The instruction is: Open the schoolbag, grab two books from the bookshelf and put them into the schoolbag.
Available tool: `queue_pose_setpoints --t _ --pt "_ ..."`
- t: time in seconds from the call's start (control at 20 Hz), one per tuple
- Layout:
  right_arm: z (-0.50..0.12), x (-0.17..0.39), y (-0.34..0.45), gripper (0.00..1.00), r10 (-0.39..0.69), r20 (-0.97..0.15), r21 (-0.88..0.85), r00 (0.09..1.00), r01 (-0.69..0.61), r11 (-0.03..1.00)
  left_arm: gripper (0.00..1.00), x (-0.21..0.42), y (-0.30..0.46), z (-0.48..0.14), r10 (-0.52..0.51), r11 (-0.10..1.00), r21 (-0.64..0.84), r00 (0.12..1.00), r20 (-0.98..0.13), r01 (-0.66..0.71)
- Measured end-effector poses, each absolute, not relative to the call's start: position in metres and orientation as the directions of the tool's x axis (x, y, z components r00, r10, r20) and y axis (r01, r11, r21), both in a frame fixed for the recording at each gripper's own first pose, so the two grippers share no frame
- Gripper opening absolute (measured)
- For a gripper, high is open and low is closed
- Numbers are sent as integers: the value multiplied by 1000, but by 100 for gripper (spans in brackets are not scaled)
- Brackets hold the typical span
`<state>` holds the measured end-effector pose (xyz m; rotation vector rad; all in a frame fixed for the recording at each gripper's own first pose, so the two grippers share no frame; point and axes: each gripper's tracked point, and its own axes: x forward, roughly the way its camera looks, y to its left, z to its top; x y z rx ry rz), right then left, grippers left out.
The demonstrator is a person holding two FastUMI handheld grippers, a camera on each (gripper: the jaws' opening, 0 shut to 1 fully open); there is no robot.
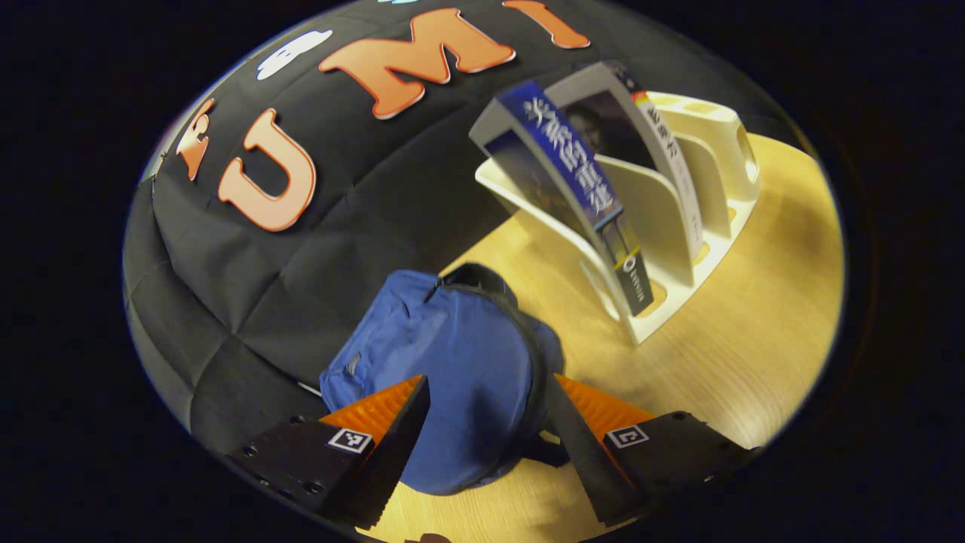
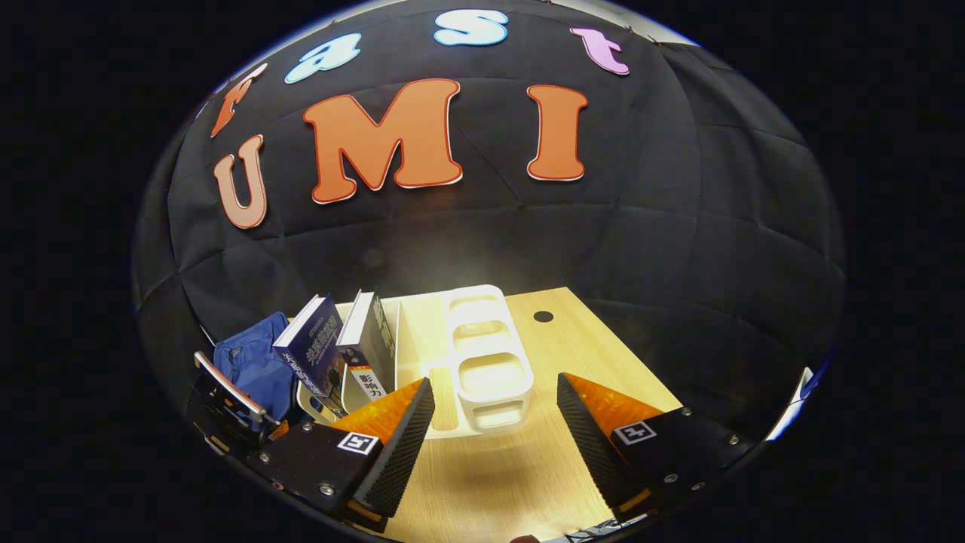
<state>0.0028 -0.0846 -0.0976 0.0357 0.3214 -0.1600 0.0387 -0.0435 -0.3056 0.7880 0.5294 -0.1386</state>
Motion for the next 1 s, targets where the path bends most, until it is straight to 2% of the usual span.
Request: queue_pose_setpoints --t 0.3,0.45,0.6,0.65,0.75,0.85,0.9,1.0 --pt "-106 8 -82 97 -116 -346 -10 931 120 993 97 38 -7 -309 182 724 651 847 -500 229" --pt "-104 16 -77 97 -87 -344 11 935 96 995 96 41 -7 -309 154 743 628 852 -500 234" --pt "-101 20 -76 97 -68 -343 34 937 84 996 97 49 -8 -309 150 714 646 843 -517 269" --pt "-100 19 -78 97 -68 -340 35 938 85 996 92 52 -10 -310 145 703 655 846 -513 277" --pt "-101 19 -86 97 -75 -345 32 935 91 995 70 57 -13 -316 143 685 663 836 -529 303" --pt "-102 18 -93 97 -82 -351 39 933 102 994 67 55 -12 -327 149 689 648 811 -565 324" --pt "-101 18 -96 97 -83 -353 48 932 107 993 39 55 -15 -331 141 695 634 801 -582 338" --pt "-101 19 -101 97 -84 -356 66 931 115 991 26 55 -12 -338 160 667 647 776 -610 371"
